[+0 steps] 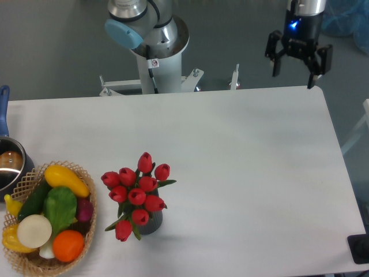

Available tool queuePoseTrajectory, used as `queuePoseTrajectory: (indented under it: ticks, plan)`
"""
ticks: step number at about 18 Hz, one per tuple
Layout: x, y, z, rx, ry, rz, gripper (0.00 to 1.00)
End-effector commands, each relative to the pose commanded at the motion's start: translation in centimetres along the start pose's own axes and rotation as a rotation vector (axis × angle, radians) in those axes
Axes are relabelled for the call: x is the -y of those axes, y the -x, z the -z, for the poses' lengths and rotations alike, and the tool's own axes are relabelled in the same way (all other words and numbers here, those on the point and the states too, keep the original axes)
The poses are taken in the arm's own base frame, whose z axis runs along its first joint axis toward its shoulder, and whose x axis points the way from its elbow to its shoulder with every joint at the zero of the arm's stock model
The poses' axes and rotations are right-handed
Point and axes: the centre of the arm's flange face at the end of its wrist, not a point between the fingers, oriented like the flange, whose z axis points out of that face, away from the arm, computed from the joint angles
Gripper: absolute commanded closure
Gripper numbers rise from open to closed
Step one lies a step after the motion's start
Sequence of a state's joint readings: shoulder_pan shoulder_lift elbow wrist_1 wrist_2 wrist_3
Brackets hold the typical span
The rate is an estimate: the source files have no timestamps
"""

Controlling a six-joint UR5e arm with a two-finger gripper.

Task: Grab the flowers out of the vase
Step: 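Move the open gripper down toward the red tulips in the black vase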

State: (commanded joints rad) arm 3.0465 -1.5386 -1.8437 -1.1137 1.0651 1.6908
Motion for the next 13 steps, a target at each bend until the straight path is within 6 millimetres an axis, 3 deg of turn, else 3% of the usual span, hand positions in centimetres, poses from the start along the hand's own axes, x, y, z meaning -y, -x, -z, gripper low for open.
queuePoseTrajectory:
  ticks: [8,13]
  plan:
    - [4.5,-0.8,-5.6,-0.103,-0.18,0.081,0.0]
    - [6.8,-1.2,-7.1,-0.141,-0.279,0.076,0.0]
